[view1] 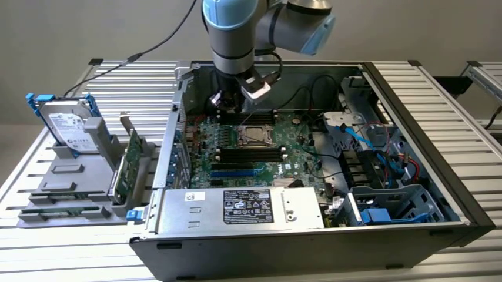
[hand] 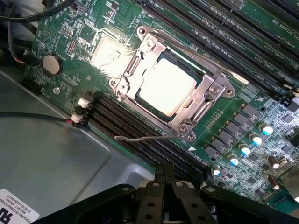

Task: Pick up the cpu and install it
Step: 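Install the first cpu locking lever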

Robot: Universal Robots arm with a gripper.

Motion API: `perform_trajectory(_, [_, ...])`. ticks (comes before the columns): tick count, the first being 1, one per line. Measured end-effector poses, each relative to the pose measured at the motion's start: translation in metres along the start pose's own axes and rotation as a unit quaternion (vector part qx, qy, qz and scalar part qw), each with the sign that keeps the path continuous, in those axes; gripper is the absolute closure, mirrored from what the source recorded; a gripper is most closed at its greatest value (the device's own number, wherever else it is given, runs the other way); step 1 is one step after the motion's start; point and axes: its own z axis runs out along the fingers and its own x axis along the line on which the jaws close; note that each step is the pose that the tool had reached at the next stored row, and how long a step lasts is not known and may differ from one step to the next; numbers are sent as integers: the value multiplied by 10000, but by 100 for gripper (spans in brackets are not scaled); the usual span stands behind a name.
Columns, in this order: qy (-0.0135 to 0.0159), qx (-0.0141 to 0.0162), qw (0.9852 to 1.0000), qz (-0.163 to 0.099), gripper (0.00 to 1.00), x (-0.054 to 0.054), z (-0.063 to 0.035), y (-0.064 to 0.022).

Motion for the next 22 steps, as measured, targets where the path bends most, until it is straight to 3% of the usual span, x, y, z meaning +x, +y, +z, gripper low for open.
perform_trajectory(8, [5, -5, 10000, 11, 89, -55, -29, 91])
perform_trajectory(22, [-14, 14, 10000, -67, 89, 45, -9, 168])
